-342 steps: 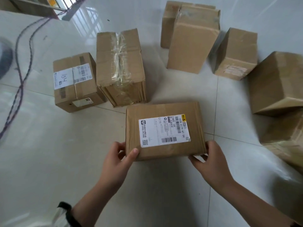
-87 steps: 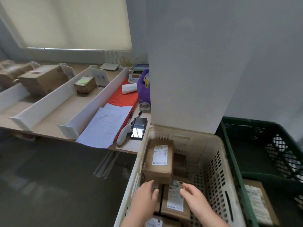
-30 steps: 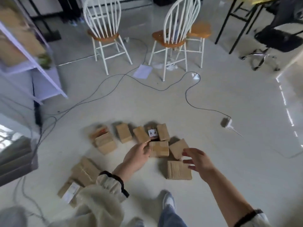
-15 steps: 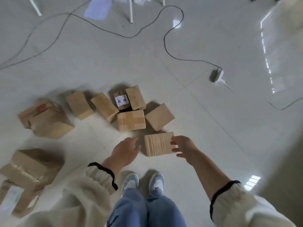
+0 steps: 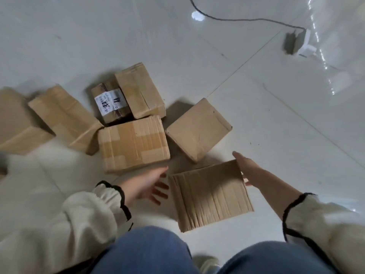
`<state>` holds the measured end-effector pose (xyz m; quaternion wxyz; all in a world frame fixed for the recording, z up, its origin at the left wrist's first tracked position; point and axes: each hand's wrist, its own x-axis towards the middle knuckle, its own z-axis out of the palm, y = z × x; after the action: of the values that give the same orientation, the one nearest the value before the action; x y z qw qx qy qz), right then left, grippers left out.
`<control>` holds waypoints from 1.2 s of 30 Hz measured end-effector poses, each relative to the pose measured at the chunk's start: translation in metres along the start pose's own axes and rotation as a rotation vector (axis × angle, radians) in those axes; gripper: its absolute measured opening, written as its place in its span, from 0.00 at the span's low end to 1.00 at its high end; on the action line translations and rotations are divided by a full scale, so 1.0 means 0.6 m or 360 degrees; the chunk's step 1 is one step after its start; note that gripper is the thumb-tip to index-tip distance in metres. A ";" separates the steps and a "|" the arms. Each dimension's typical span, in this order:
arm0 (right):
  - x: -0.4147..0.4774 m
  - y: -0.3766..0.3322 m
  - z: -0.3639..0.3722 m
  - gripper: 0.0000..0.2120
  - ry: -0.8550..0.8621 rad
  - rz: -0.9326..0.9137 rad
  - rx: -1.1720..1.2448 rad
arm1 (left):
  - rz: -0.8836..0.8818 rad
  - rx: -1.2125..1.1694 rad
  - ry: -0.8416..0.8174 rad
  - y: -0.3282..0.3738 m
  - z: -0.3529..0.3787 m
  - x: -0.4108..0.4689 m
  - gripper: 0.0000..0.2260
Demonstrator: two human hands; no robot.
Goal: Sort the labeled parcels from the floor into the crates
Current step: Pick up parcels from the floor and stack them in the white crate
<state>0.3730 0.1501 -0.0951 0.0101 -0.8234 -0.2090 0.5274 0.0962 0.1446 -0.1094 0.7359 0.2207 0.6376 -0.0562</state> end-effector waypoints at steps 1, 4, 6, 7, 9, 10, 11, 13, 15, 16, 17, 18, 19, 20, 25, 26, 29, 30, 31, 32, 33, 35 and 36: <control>0.012 -0.004 0.000 0.29 -0.0166 0.0123 0.0151 | 0.0024 0.0042 -0.0011 0.001 0.006 0.020 0.23; 0.038 -0.012 0.011 0.21 -0.0274 0.0186 0.0322 | 0.0127 0.0134 0.0103 0.007 0.032 0.057 0.19; 0.042 -0.016 0.027 0.13 -0.0148 0.0165 0.0359 | 0.0178 -0.0009 0.0224 0.007 0.047 0.063 0.16; 0.044 -0.016 0.034 0.11 -0.0084 0.0162 0.0358 | 0.0182 -0.0140 0.0274 0.005 0.052 0.062 0.16; 0.038 -0.018 0.042 0.09 -0.0060 0.0178 0.0371 | 0.0203 -0.0354 0.0351 -0.003 0.056 0.057 0.15; 0.034 -0.020 0.045 0.09 -0.0082 0.0191 0.0367 | 0.0212 -0.0402 0.0372 -0.004 0.053 0.054 0.15; 0.031 -0.020 0.045 0.09 -0.0115 0.0198 0.0378 | 0.0226 -0.0431 0.0392 -0.002 0.049 0.049 0.14; 0.013 -0.026 0.044 0.10 -0.0170 0.0155 0.0458 | 0.0273 -0.0424 0.0488 0.010 0.036 0.038 0.12; -0.004 -0.035 0.037 0.11 -0.0224 0.0043 0.0542 | 0.0379 -0.0400 0.0595 0.023 0.023 0.028 0.10; -0.013 -0.038 0.033 0.11 -0.0248 -0.0030 0.0574 | 0.0453 -0.0355 0.0622 0.027 0.020 0.022 0.09; -0.021 -0.039 0.027 0.11 -0.0264 -0.0115 0.0592 | 0.0533 -0.0295 0.0642 0.029 0.018 0.014 0.09; -0.030 -0.041 0.022 0.11 -0.0269 -0.0207 0.0602 | 0.0628 -0.0246 0.0657 0.027 0.017 0.008 0.08; -0.037 -0.043 0.017 0.10 -0.0270 -0.0313 0.0618 | 0.0723 -0.0215 0.0683 0.024 0.016 -0.001 0.08; -0.044 -0.044 0.012 0.08 -0.0264 -0.0426 0.0634 | 0.0822 -0.0206 0.0714 0.020 0.013 -0.008 0.10; -0.064 -0.026 0.006 0.22 -0.0337 -0.1052 0.0677 | 0.1267 -0.0176 0.0735 0.005 -0.008 -0.043 0.19; -0.067 -0.017 0.009 0.23 -0.0340 -0.1157 0.0689 | 0.1340 -0.0158 0.0704 0.000 -0.011 -0.046 0.22; -0.071 0.016 0.031 0.22 -0.0236 -0.1432 0.0665 | 0.1497 -0.0169 0.0670 -0.017 -0.013 -0.051 0.28; -0.070 0.029 0.042 0.24 -0.0199 -0.1489 0.0670 | 0.1521 -0.0192 0.0680 -0.025 -0.011 -0.050 0.29; -0.068 0.043 0.052 0.27 -0.0167 -0.1531 0.0672 | 0.1531 -0.0226 0.0684 -0.036 -0.006 -0.047 0.31; -0.063 0.057 0.063 0.30 -0.0115 -0.1565 0.0670 | 0.1532 -0.0249 0.0690 -0.048 -0.001 -0.043 0.32; -0.058 0.071 0.072 0.32 -0.0055 -0.1585 0.0674 | 0.1532 -0.0252 0.0713 -0.061 0.006 -0.039 0.33; -0.052 0.092 0.085 0.37 0.0050 -0.1566 0.0715 | 0.1561 -0.0193 0.0807 -0.086 0.013 -0.028 0.34; -0.051 0.100 0.089 0.38 0.0087 -0.1564 0.0727 | 0.1578 -0.0141 0.0861 -0.094 0.014 -0.023 0.33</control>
<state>0.3352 0.0737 -0.1064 0.4396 -0.6190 -0.4492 0.4709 0.0811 0.0882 -0.1098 0.4933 0.4694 0.6252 0.3815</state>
